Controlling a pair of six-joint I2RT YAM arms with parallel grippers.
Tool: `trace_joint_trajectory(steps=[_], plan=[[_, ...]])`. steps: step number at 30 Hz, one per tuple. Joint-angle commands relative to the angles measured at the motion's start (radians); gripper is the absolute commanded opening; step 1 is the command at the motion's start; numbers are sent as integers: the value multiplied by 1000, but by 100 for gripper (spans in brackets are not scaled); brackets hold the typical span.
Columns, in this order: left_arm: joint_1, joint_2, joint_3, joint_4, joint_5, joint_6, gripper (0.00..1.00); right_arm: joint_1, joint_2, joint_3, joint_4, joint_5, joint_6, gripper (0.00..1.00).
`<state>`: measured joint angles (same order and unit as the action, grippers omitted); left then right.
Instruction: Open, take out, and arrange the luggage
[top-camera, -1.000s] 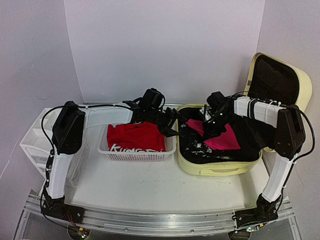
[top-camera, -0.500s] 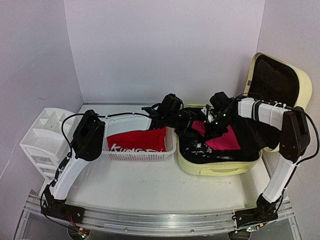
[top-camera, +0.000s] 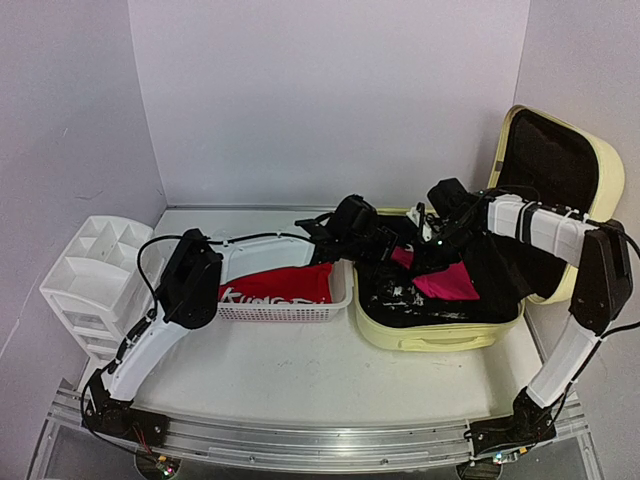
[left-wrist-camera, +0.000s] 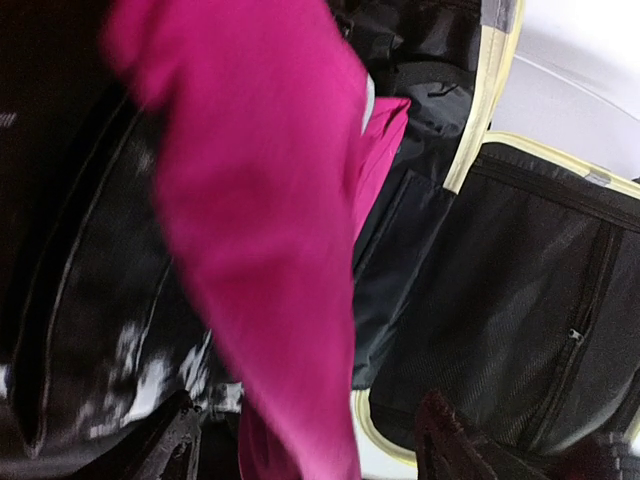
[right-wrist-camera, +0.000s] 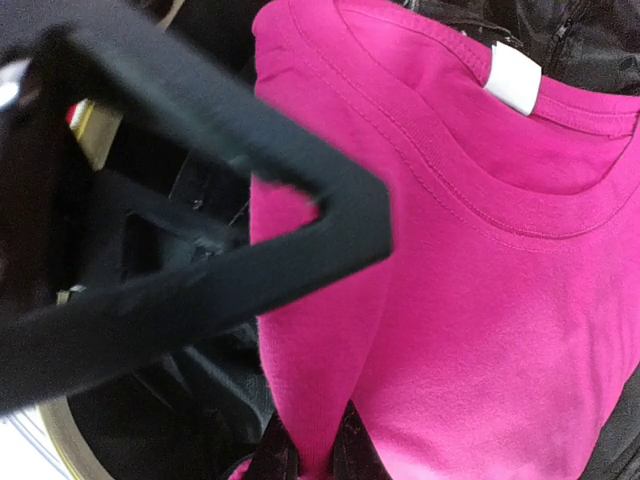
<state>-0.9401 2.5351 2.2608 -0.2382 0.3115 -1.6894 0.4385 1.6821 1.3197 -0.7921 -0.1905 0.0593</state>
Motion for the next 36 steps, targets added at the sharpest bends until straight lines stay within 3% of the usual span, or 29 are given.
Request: trace_joint_trajectory(steps=[1, 12, 24, 28, 31, 36], plan=[[14, 89, 91, -57, -41, 3, 73, 4, -68, -6, 30, -49, 0, 0], [18, 121, 158, -63, -108, 128, 47, 7, -115, -37, 18, -83, 0, 0], [23, 20, 156, -39, -116, 393, 1, 23, -138, -27, -45, -132, 5, 0], [18, -52, 88, -38, -100, 487, 0, 43, -129, -22, -70, -144, 0, 0], [12, -116, 29, -38, -106, 574, 0, 45, -134, -19, -70, -169, 19, 9], [9, -231, -104, -41, -119, 676, 0, 45, -145, 3, -88, -175, 60, 47]])
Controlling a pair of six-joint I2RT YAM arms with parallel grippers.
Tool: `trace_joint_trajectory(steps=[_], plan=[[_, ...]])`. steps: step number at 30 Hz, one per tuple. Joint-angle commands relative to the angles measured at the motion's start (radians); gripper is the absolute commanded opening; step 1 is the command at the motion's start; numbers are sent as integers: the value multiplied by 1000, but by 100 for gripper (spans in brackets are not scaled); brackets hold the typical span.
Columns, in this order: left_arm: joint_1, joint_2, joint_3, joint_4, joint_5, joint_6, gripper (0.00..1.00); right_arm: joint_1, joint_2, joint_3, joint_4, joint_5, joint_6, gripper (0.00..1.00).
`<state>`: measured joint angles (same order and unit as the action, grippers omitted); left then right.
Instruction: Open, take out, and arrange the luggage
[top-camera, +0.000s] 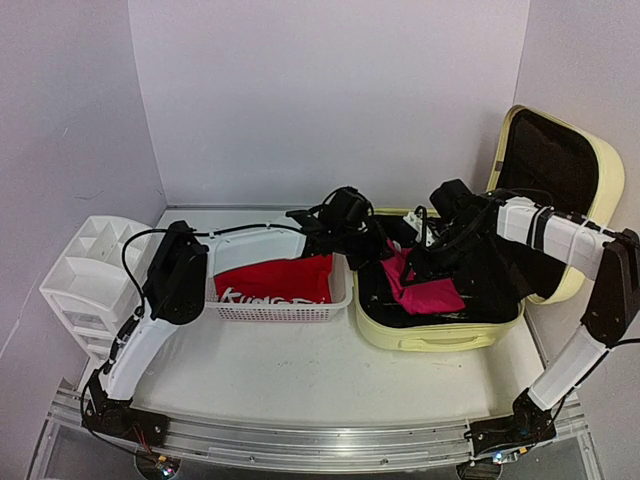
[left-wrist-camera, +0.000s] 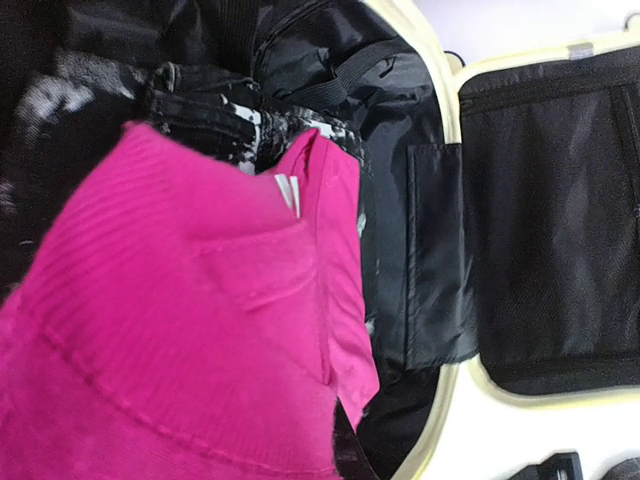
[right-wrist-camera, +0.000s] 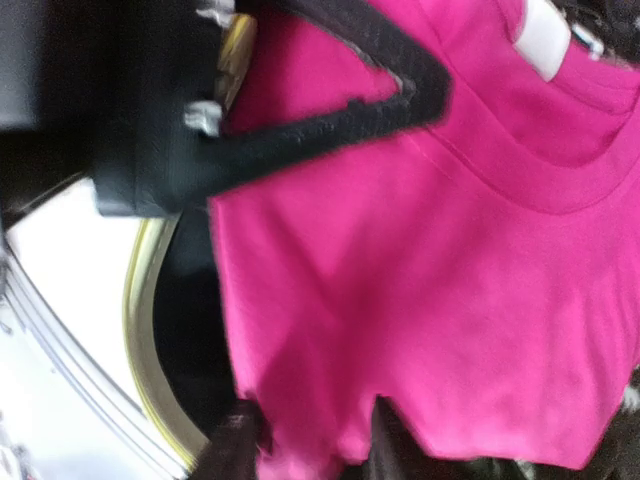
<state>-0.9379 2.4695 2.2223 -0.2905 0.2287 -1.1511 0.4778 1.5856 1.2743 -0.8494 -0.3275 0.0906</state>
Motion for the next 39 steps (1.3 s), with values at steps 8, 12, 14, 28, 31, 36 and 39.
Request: trace_joint_trajectory(steps=[8, 12, 14, 28, 31, 36, 39], plan=[[13, -326, -224, -50, -42, 292, 0, 5, -148, 74, -79, 73, 55, 79], [35, -405, -299, -106, -30, 342, 0, 6, -192, 69, -111, 143, 42, 80], [50, -451, -349, -115, -32, 357, 0, 5, -206, 61, -114, 163, 38, 81], [241, -637, -576, -192, 106, 470, 0, 6, -228, 51, -133, 184, 46, 81], [277, -618, -580, -202, 174, 517, 0, 5, -231, 53, -134, 183, 48, 81], [333, -597, -589, -238, 215, 570, 0, 5, -245, 50, -146, 188, 49, 81], [361, -591, -595, -273, 215, 609, 0, 6, -254, 44, -154, 197, 49, 81]])
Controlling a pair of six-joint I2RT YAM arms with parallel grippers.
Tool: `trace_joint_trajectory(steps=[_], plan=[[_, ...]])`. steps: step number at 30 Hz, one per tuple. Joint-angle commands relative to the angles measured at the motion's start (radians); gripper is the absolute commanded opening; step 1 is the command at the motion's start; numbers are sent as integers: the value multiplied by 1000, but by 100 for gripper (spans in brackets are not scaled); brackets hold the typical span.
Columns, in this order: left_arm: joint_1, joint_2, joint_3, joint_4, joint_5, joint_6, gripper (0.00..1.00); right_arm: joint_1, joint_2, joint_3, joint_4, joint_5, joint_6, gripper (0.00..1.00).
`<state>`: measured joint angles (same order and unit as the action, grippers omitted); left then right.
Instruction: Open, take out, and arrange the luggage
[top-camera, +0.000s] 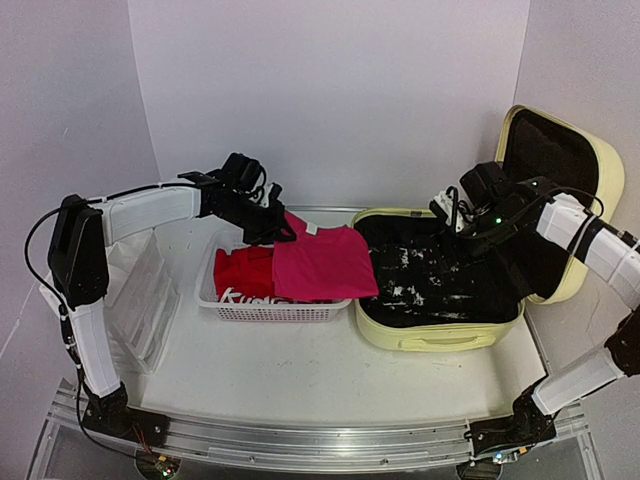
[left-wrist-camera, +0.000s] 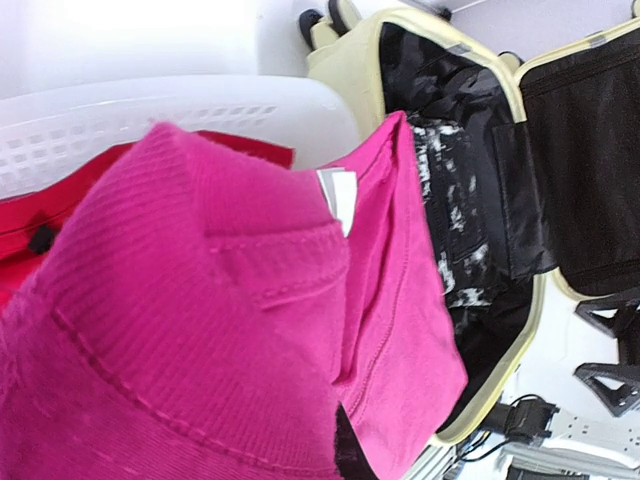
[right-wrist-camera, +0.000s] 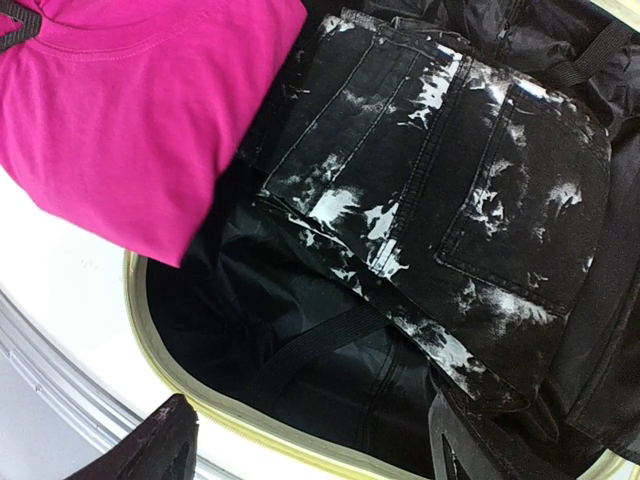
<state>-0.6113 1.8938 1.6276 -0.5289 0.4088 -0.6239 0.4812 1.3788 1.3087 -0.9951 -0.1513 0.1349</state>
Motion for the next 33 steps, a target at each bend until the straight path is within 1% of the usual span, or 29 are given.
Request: trace_joint_trajectory(steps=[1, 5, 9, 15, 20, 26, 33], plan=[[43, -13, -7, -43, 40, 92, 0, 2, -49, 9, -12, 23, 5, 81], [64, 7, -18, -80, 57, 143, 0, 2, -49, 9, -15, 28, 5, 80], [92, 32, -18, -144, 38, 197, 0, 2, -43, 17, -17, 28, 3, 80], [120, 34, -44, -202, -42, 258, 0, 2, -34, 20, -19, 29, 1, 80], [122, 25, -53, -259, -159, 308, 0, 2, -31, 18, -19, 29, 0, 80], [123, 19, -27, -323, -270, 363, 0, 2, -20, 15, -20, 23, 0, 80], [135, 60, 28, -329, -295, 403, 0, 2, -17, 11, -21, 20, 3, 80]])
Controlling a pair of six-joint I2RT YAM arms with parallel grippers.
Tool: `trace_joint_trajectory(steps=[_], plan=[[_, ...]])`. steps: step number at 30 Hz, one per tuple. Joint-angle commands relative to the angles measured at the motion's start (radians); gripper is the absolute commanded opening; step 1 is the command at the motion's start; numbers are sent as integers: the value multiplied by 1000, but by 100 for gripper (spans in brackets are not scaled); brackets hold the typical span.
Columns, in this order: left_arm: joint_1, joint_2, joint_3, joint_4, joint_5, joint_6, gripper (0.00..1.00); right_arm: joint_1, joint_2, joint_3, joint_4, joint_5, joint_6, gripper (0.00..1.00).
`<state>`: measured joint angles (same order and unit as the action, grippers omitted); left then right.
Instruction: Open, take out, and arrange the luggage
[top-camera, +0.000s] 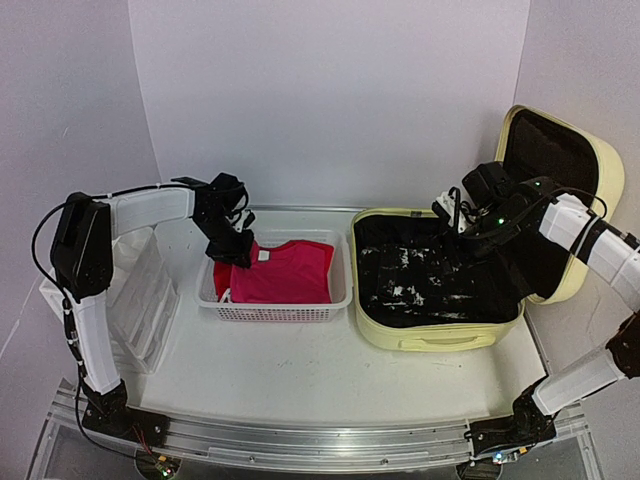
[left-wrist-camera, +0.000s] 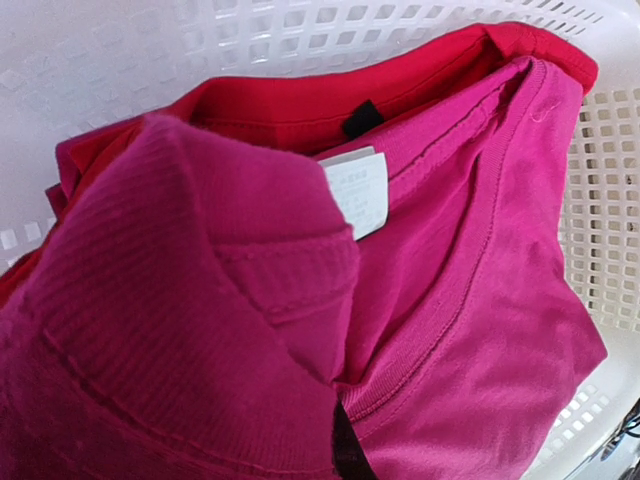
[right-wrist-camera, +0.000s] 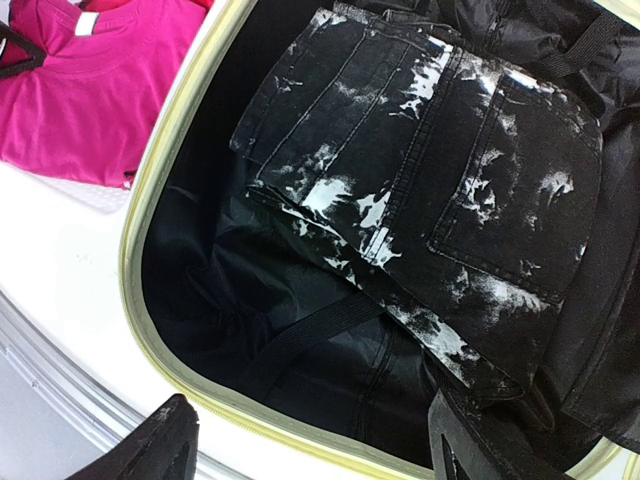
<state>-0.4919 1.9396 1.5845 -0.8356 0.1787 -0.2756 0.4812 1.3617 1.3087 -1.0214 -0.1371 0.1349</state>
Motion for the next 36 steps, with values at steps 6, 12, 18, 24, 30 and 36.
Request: trace_joint_trajectory(steps=[6, 12, 18, 24, 30, 36], plan=[[28, 68, 113, -22, -79, 85, 0, 2, -3, 5, 5, 4, 5, 80], [26, 70, 90, -55, -223, 80, 18, 2, 4, 3, 5, 0, 5, 80], [26, -84, 50, -85, -375, 86, 43, 2, 15, 4, 4, 10, -3, 80], [26, -226, 4, -122, -248, 77, 46, 2, 34, -2, 3, 6, 4, 80], [20, -234, -97, -68, 155, 21, 34, 20, 86, 20, 12, -44, 28, 82], [3, -191, -214, -9, 201, 13, 27, 31, 166, 36, 53, -117, 80, 84]])
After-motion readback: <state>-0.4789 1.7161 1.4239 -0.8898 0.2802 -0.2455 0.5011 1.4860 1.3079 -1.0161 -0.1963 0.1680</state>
